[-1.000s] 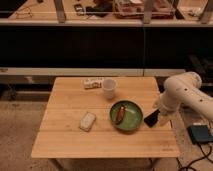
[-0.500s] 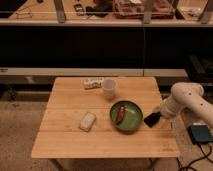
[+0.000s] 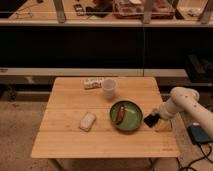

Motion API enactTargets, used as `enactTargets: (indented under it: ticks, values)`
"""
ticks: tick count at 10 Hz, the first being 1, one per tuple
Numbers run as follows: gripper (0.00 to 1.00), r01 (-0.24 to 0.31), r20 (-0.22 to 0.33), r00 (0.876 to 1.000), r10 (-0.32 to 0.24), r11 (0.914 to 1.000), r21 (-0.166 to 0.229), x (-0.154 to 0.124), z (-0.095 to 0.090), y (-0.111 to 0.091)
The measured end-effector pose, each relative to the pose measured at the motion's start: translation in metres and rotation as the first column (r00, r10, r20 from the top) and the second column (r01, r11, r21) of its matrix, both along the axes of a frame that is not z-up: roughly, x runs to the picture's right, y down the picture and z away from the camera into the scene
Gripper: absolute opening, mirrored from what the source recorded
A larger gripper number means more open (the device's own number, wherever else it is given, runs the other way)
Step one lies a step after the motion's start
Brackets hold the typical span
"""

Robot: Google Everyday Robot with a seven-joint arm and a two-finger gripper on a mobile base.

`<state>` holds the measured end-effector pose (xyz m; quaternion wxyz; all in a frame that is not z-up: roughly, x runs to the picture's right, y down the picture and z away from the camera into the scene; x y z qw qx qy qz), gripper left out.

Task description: Place the eraser on the white sponge

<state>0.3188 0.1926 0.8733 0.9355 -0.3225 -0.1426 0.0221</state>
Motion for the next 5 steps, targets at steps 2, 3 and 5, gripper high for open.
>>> enactTargets:
  ticks: [2,3,5]
  values:
    - [0.65,0.029,0.000,1.000,-0.029,0.9987,0.042,0.005,0.004,-0.014]
    - [0.65,0.052,-0.008,0.999,-0.052,0.9969,0.058,0.009,0.001,-0.021]
    - [0.65,0.083,-0.024,0.996,-0.081,0.9936,0.076,0.014,-0.006,-0.033]
